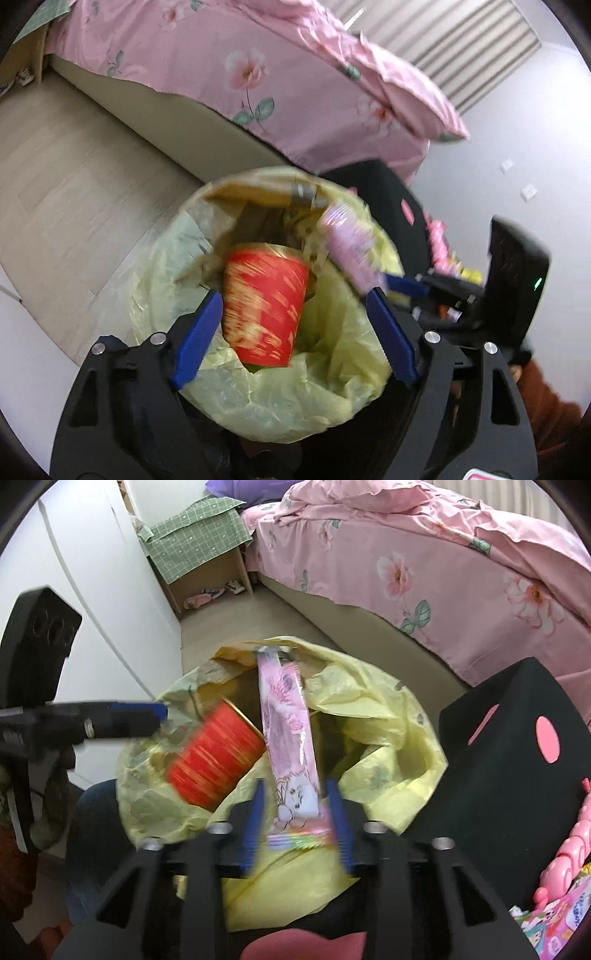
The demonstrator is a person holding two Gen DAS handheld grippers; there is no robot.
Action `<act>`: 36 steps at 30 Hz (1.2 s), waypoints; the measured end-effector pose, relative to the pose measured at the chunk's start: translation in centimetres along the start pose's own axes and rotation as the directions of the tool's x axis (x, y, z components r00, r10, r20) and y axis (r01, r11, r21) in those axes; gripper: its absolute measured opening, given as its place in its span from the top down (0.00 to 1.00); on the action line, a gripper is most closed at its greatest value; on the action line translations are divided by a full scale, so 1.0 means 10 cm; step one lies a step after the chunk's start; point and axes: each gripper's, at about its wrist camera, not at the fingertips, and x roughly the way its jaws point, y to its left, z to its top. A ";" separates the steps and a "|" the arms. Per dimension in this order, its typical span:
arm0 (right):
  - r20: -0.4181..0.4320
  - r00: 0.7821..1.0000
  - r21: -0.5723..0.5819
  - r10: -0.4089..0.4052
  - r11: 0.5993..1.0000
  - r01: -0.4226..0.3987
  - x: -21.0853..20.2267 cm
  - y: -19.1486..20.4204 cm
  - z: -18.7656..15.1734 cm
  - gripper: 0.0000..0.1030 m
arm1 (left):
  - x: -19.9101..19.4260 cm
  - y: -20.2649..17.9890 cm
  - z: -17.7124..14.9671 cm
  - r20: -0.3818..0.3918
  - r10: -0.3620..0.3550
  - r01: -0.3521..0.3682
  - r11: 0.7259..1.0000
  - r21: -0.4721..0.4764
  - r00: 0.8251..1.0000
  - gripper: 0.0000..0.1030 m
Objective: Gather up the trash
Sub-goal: 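Carry the red cup and pink wrapper over the yellow bag and release both, then move both grippers back over the trash pile on the table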
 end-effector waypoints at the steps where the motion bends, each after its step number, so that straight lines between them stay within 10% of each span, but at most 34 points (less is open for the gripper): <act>1: 0.004 1.000 -0.001 0.008 1.000 -0.008 -0.03 0.02 -0.01 0.59 | -0.06 0.00 0.02 0.022 0.008 -0.007 1.000 -0.014 1.000 0.25; 16: 0.229 0.960 0.070 -0.161 0.986 0.149 -1.36 -0.15 -0.55 0.49 | -0.38 -0.65 -0.04 0.191 0.120 -0.127 0.992 0.025 0.974 0.22; 23: 0.303 0.885 0.201 -0.353 0.932 0.303 -2.14 -0.58 -1.28 0.44 | -0.07 -1.32 -0.16 0.141 0.039 -0.062 0.984 0.166 0.989 0.22; 36: 0.182 0.810 0.333 -0.557 0.810 0.482 -2.48 -1.06 -2.24 0.43 | 0.76 -2.40 -0.45 -0.038 -0.084 0.092 0.890 0.446 0.996 0.22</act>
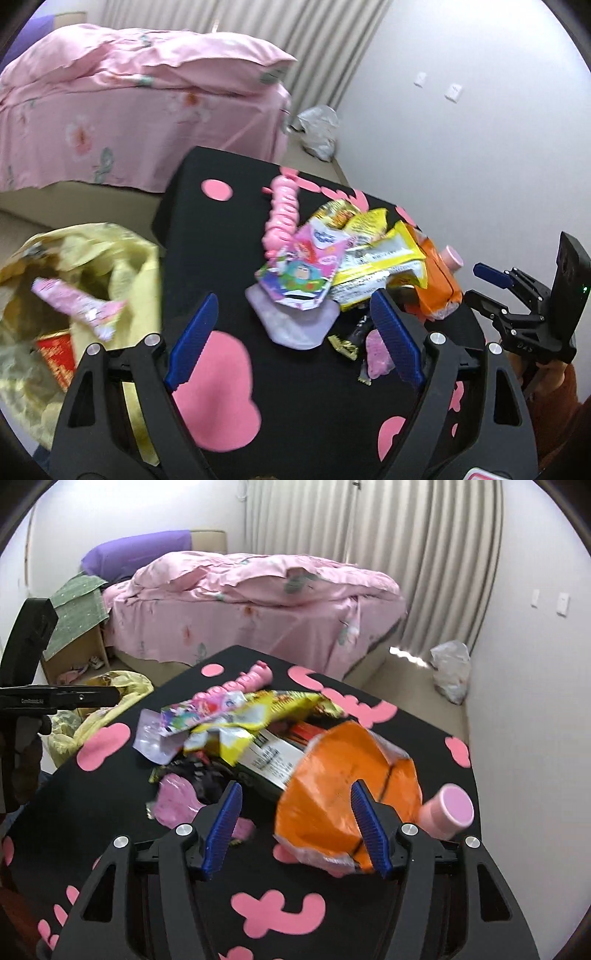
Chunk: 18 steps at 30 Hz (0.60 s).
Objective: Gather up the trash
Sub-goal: 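Move both grippers back over the trash pile on the table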
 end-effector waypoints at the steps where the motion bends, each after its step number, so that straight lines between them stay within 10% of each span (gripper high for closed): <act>1: 0.001 1.000 0.010 -0.001 1.000 0.001 0.00 -0.02 -0.04 0.43 | 0.05 -0.04 0.01 -0.008 -0.003 0.003 1.000 0.018 1.000 0.22; 12: -0.002 0.999 0.078 -0.049 0.996 0.049 0.07 -0.15 -0.20 0.43 | 0.82 -0.20 0.36 -0.180 0.034 0.011 0.971 0.240 0.983 0.24; 18: -0.005 0.999 0.098 -0.038 0.994 0.039 0.09 -0.22 -0.24 0.43 | 1.02 -0.12 0.28 -0.261 0.049 0.000 0.983 0.183 0.964 0.48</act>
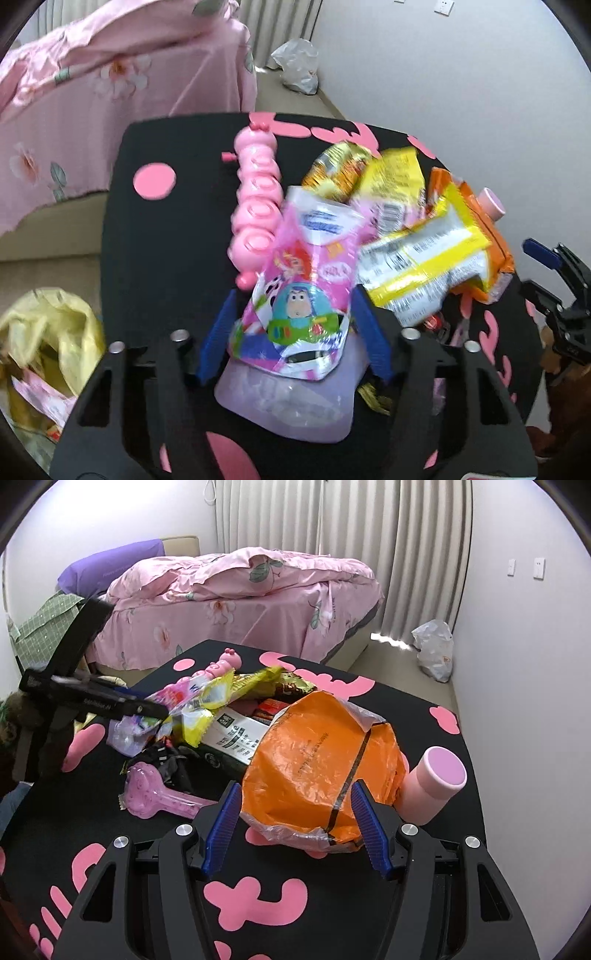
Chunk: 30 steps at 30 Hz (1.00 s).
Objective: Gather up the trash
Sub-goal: 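Move both grippers back over the trash pile on the table, then grasp the pink drink pouch with the right gripper while the left gripper grasps a red packet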
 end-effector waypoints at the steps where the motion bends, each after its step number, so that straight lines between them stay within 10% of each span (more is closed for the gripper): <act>1: 0.005 1.000 0.005 -0.001 1.000 0.001 0.01 -0.01 0.01 0.44 | -0.01 -0.02 -0.04 0.003 0.016 -0.016 1.000 -0.006 1.000 0.56; 5: 0.021 1.000 0.023 -0.006 1.000 0.006 0.01 -0.03 0.03 0.43 | -0.14 -0.04 -0.19 0.026 -0.007 0.009 0.997 -0.072 1.000 0.81; 16: 0.019 0.993 -0.064 0.117 0.991 -0.115 0.00 0.39 0.04 0.43 | -0.83 0.15 -0.74 0.170 -0.015 0.056 0.970 -0.237 0.985 0.88; 23: -0.008 0.960 -0.031 0.279 0.960 -0.279 0.26 0.94 0.33 0.43 | -1.00 0.32 -1.13 0.190 0.105 -0.038 0.945 -0.325 0.976 0.51; 30: -0.045 0.995 0.003 0.085 0.996 -0.085 0.92 1.31 0.72 0.47 | -1.19 0.55 -1.34 0.251 0.086 0.026 0.910 -0.414 0.964 0.39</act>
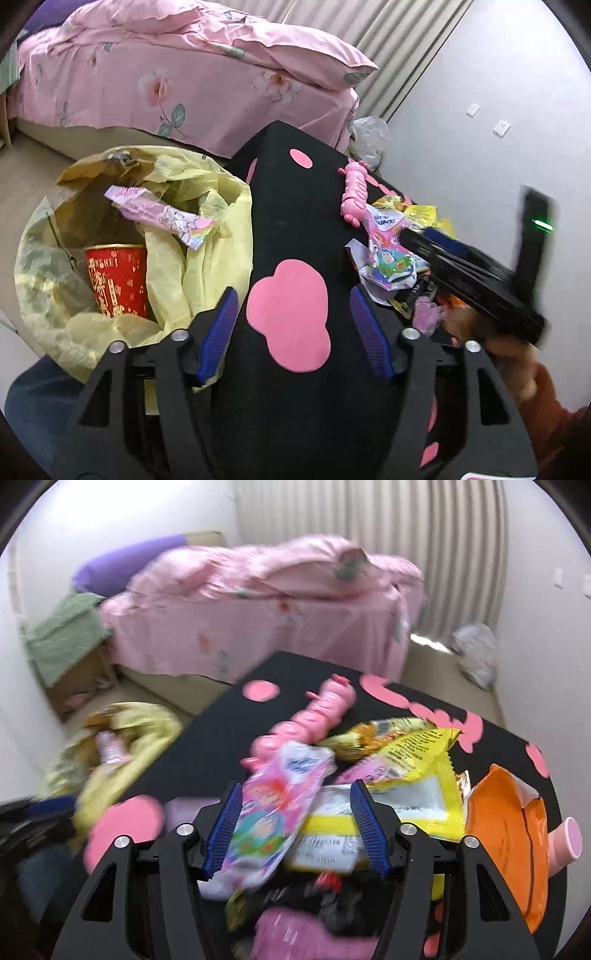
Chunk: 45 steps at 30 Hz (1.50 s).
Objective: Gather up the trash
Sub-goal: 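Grasp the pink drink pouch with the right gripper while the left gripper grasps a red packet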
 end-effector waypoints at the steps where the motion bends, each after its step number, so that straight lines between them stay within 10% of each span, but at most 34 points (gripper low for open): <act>1: -0.032 0.999 0.013 0.009 1.000 -0.009 0.11 -0.02 0.01 0.54 | -0.03 0.03 -0.01 0.002 -0.023 0.023 1.000 -0.012 1.000 0.38; 7: -0.059 0.990 -0.054 0.129 0.990 -0.132 0.06 0.06 -0.07 0.95 | -0.08 0.11 -0.05 0.010 -0.132 0.132 0.989 -0.072 0.991 0.26; 19: 0.081 0.988 -0.042 0.134 0.990 -0.131 -0.95 -0.53 -0.26 0.95 | 0.21 -0.36 -0.06 -0.094 -0.117 0.123 0.990 0.062 0.989 0.27; 30: 0.086 0.992 0.051 0.088 0.994 -0.093 -1.09 -0.94 -0.72 0.95 | 0.65 -0.70 0.03 -0.166 0.000 0.029 0.985 0.171 0.986 0.34; 45: 0.111 0.985 0.122 0.133 0.982 -0.146 -1.06 -1.03 -0.81 0.95 | 0.88 -1.04 -0.03 -0.176 0.036 0.011 0.966 0.258 0.984 0.96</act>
